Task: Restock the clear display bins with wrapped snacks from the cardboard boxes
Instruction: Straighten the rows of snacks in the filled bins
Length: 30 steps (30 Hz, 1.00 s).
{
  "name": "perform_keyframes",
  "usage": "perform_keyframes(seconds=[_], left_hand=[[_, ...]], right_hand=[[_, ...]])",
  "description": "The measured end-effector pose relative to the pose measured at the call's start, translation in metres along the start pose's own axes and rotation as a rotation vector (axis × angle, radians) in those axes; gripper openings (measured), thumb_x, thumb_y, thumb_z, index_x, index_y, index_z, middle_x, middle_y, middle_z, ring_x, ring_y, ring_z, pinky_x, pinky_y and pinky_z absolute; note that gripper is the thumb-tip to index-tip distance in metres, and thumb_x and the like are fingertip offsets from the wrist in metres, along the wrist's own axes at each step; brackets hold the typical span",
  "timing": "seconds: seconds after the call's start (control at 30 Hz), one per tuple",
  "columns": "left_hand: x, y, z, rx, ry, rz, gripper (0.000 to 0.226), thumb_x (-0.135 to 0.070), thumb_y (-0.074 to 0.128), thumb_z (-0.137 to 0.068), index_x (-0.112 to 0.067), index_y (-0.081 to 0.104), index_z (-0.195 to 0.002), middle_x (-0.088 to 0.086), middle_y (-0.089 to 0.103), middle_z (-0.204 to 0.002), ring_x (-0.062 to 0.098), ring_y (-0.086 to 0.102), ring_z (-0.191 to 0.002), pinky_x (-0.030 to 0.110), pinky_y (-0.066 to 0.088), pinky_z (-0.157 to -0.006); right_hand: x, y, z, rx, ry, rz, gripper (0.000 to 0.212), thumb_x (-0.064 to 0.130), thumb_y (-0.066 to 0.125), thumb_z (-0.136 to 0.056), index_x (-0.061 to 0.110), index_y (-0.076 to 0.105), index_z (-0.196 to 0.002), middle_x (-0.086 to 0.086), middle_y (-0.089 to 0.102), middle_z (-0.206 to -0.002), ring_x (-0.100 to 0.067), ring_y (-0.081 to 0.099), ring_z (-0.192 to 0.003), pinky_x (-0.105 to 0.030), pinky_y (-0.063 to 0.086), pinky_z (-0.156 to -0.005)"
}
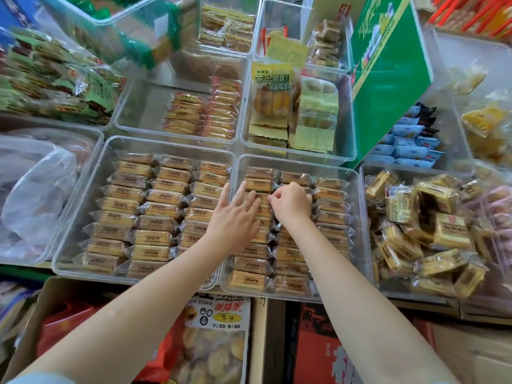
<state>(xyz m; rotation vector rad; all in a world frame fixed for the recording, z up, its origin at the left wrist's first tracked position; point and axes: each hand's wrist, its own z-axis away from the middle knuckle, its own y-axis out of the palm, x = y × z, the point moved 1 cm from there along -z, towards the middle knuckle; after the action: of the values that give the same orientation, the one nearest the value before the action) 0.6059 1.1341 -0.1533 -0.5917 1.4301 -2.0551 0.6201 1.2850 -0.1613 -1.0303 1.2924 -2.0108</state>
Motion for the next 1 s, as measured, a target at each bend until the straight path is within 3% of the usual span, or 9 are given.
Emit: perform_keyframes(seconds=[0.1, 0.17, 0.27, 0.33, 0.47, 0.57, 0.8, 0.93, 1.0], left_hand=[[0.002, 0.002, 0.003, -0.015, -0.007, 0.015, 0.063, -0.049, 0.012, -0.106, -0.018, 0.01, -0.161, 0.002, 0.006, -0.169, 0.025, -0.018, -0.153, 0.054, -0.022, -0.117], [0.002, 0.004, 0.005, -0.034, -0.015, 0.025, 0.062, -0.045, 0.013, -0.106, -0.016, 0.011, -0.161, 0.002, 0.007, -0.169, 0.024, -0.018, -0.153, 0.054, -0.02, -0.118], [0.004, 0.003, 0.008, -0.072, -0.019, 0.058, 0.06, -0.038, 0.015, -0.107, -0.016, 0.008, -0.161, 0.002, -0.002, -0.169, 0.024, -0.022, -0.152, 0.052, -0.016, -0.122], [0.01, 0.005, 0.017, -0.146, -0.065, 0.14, 0.059, -0.036, 0.016, -0.106, -0.018, 0.008, -0.161, 0.001, -0.007, -0.168, 0.023, -0.023, -0.152, 0.048, -0.015, -0.123], [0.028, 0.021, 0.052, -0.334, -0.261, 0.378, 0.064, -0.036, 0.016, -0.099, -0.016, 0.024, -0.159, 0.003, 0.012, -0.168, 0.021, -0.008, -0.154, 0.044, -0.006, -0.125], [0.034, 0.035, 0.076, -0.322, -0.297, 0.422, 0.065, -0.035, 0.016, -0.097, -0.015, 0.03, -0.157, 0.004, 0.019, -0.167, 0.021, 0.0, -0.155, 0.047, 0.003, -0.126], [0.043, 0.052, 0.122, -0.215, -0.368, 0.472, 0.072, -0.042, 0.008, -0.093, -0.02, 0.022, -0.16, -0.002, 0.011, -0.168, 0.017, -0.005, -0.155, 0.042, -0.004, -0.124], [0.051, 0.05, 0.14, -0.217, -0.385, 0.507, 0.059, -0.035, 0.022, -0.102, -0.021, 0.023, -0.16, -0.001, 0.013, -0.168, 0.017, 0.0, -0.156, 0.041, 0.0, -0.124], [0.067, 0.05, 0.154, -0.223, -0.431, 0.498, 0.054, -0.031, 0.031, -0.106, -0.018, 0.027, -0.159, 0.001, 0.016, -0.168, 0.019, 0.007, -0.156, 0.042, 0.005, -0.125]], right_hand=[[-0.004, 0.001, 0.02, -0.262, -0.293, 0.141, 0.021, 0.026, 0.062, -0.095, 0.011, 0.07, -0.107, -0.008, 0.06, -0.109, -0.027, 0.056, -0.103, -0.04, 0.043, -0.086], [-0.008, 0.015, 0.036, -0.205, -0.421, 0.146, 0.039, 0.029, 0.051, -0.1, 0.01, 0.058, -0.134, -0.011, 0.054, -0.138, -0.032, 0.048, -0.13, -0.047, 0.042, -0.102], [-0.014, 0.033, 0.045, 0.076, -0.413, 0.268, 0.058, 0.044, 0.015, -0.107, 0.02, 0.01, -0.16, 0.0, 0.001, -0.168, -0.019, -0.008, -0.154, -0.05, -0.003, -0.123], [-0.01, 0.032, 0.045, 0.074, -0.424, 0.293, 0.06, 0.047, 0.007, -0.106, 0.02, -0.001, -0.159, 0.002, -0.01, -0.167, -0.016, -0.017, -0.152, -0.049, -0.012, -0.122], [0.005, 0.042, 0.05, 0.084, -0.474, 0.276, 0.063, 0.047, 0.01, -0.106, 0.017, -0.005, -0.159, 0.0, -0.014, -0.166, -0.016, -0.018, -0.152, -0.044, -0.016, -0.122], [0.008, 0.049, 0.052, 0.104, -0.433, 0.299, 0.064, 0.046, 0.009, -0.105, 0.016, -0.008, -0.159, -0.002, -0.016, -0.166, -0.017, -0.019, -0.152, -0.042, -0.019, -0.12], [0.004, 0.054, 0.09, 0.124, -0.517, 0.367, 0.066, 0.044, 0.008, -0.104, 0.014, -0.014, -0.158, -0.003, -0.019, -0.165, -0.018, -0.02, -0.152, -0.048, -0.011, -0.123], [0.01, 0.04, 0.088, 0.148, -0.472, 0.371, 0.065, 0.045, 0.008, -0.105, 0.015, -0.014, -0.158, -0.004, -0.018, -0.166, -0.019, -0.018, -0.152, -0.048, -0.012, -0.123], [0.02, 0.024, 0.1, 0.022, -0.436, 0.263, 0.064, 0.04, 0.018, -0.106, 0.012, -0.002, -0.16, -0.006, -0.007, -0.167, -0.021, -0.01, -0.154, -0.045, -0.011, -0.123]])
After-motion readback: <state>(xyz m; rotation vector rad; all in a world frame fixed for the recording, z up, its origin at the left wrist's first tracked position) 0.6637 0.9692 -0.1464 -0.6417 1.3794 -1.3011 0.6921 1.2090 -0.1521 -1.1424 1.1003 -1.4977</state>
